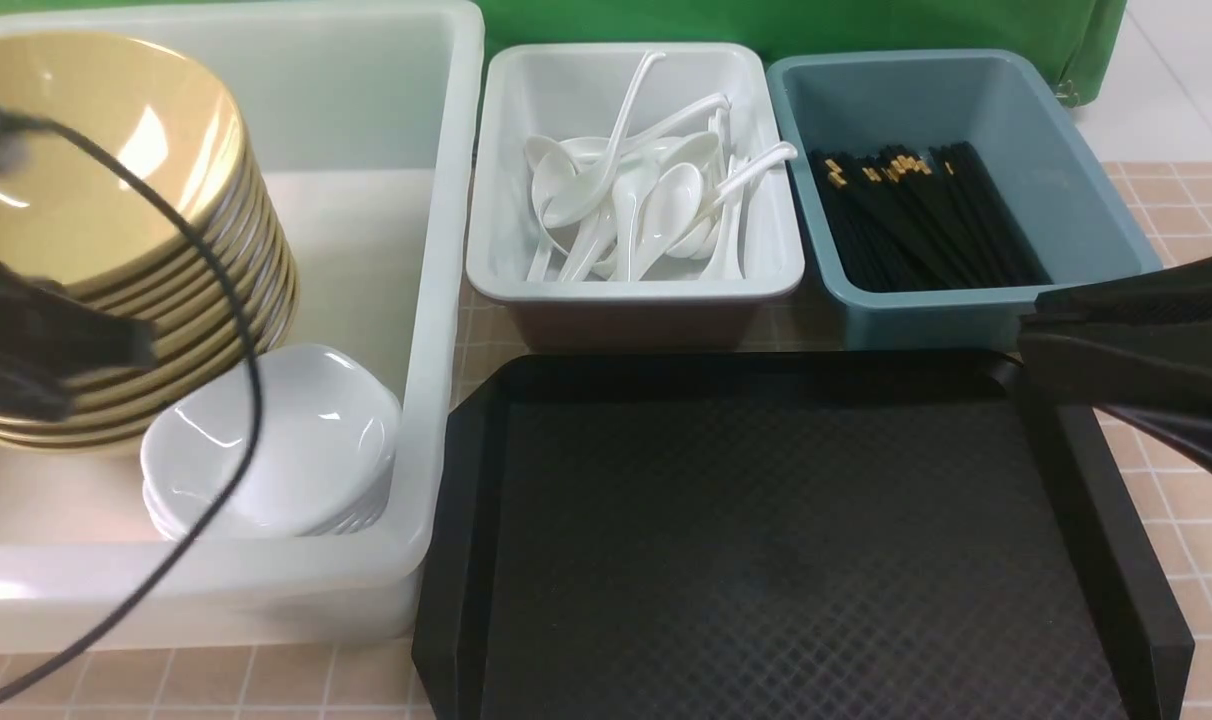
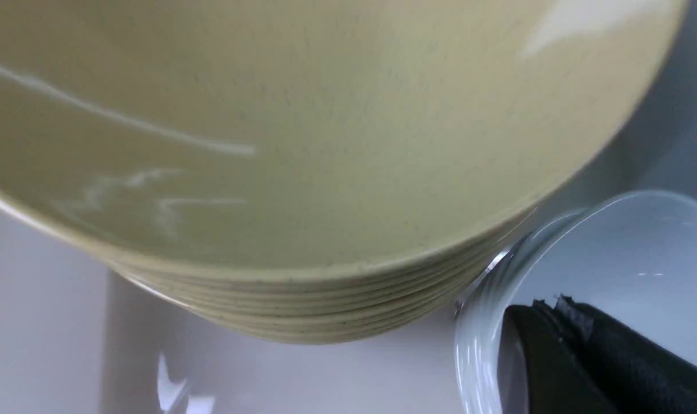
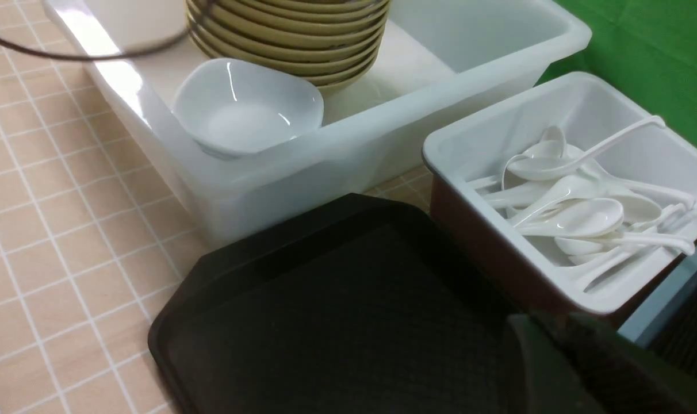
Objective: On brown table put chopsticks spoon bowls plates into blue grey white boxes.
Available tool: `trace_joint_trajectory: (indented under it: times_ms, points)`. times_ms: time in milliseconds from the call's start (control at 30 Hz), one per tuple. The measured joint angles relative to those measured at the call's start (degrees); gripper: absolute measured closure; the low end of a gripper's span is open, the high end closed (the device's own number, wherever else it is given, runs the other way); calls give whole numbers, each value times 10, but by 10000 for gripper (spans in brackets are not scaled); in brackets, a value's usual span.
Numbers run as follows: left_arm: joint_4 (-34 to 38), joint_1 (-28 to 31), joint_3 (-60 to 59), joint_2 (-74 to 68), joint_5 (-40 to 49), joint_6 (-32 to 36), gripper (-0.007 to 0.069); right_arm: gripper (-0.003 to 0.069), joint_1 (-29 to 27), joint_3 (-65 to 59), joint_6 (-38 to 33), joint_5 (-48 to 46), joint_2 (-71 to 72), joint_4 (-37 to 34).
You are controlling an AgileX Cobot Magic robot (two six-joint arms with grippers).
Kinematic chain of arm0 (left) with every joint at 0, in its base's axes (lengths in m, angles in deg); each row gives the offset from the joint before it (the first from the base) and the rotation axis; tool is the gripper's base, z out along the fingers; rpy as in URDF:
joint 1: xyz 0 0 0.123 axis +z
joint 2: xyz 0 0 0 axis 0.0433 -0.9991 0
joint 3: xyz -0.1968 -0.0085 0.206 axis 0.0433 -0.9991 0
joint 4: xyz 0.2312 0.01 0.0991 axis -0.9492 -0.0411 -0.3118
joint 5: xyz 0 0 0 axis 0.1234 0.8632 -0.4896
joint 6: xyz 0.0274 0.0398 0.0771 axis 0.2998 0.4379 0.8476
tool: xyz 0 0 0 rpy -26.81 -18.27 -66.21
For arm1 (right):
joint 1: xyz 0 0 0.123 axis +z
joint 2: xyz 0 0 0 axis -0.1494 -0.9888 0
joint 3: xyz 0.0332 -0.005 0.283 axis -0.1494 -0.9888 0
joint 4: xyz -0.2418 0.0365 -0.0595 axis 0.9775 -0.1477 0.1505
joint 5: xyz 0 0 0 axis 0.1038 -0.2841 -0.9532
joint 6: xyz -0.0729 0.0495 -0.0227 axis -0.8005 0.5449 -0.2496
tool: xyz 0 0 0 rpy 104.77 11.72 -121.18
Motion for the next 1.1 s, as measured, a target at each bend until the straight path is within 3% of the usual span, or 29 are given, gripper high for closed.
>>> trace_joint_trajectory:
  times_ms: [167,367,533,700,1100]
  points:
    - [18,0,-42,150,3,56,636,551,0,0,2,12,0,0]
    - [30,0,-150,290,-21,66,636,548,0,-21,2,61,19,-8]
    - [36,0,-244,392,-97,66,636,545,0,-96,2,210,85,-14]
    - [36,0,-287,437,-136,66,636,543,0,-155,2,328,122,-14]
    - [36,0,-346,442,-138,66,636,530,0,-164,2,350,124,-14]
